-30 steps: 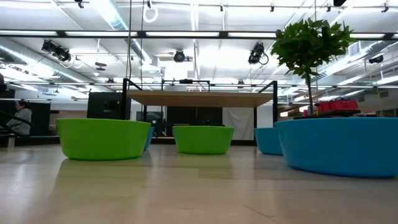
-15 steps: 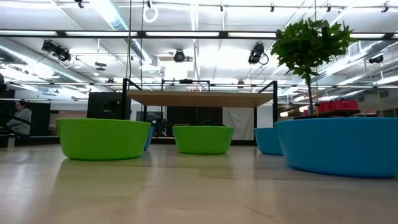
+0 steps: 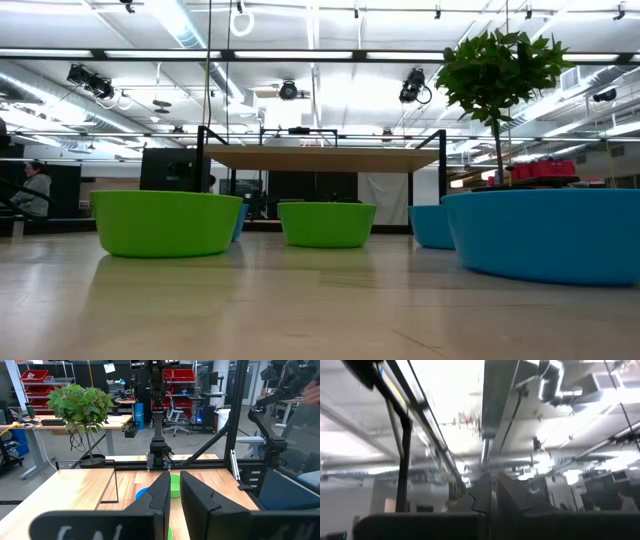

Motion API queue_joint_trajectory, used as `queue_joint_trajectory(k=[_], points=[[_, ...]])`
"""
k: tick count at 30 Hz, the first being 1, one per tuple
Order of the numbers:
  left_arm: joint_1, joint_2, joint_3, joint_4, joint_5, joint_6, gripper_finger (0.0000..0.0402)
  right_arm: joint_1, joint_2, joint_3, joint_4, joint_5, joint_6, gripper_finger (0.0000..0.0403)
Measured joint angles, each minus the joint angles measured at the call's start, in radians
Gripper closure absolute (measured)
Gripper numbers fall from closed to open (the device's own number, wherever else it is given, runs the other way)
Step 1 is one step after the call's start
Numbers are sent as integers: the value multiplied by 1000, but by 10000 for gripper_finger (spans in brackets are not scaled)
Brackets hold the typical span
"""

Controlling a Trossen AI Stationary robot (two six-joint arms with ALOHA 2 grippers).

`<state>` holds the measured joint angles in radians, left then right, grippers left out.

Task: Pick & Place Mini bowls
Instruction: Put the top right blue bowl on the shelf

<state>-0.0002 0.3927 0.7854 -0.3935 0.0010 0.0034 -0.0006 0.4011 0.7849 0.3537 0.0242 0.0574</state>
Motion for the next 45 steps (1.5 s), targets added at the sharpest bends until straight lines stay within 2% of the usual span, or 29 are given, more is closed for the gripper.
queue_joint_trajectory(k=[8,19,25,30,45], points=[[0,0,0,0,0,0,353,0,17,0,167,54,94,369],[0,0,0,0,0,0,353,0,18,0,468,132,145,369],[0,0,0,0,0,0,353,0,18,1,582,239,145,379],[0,0,0,0,0,0,353,0,24,69,546,255,134,393],[0,0,0,0,0,0,353,0,159,429,226,253,31,397]])
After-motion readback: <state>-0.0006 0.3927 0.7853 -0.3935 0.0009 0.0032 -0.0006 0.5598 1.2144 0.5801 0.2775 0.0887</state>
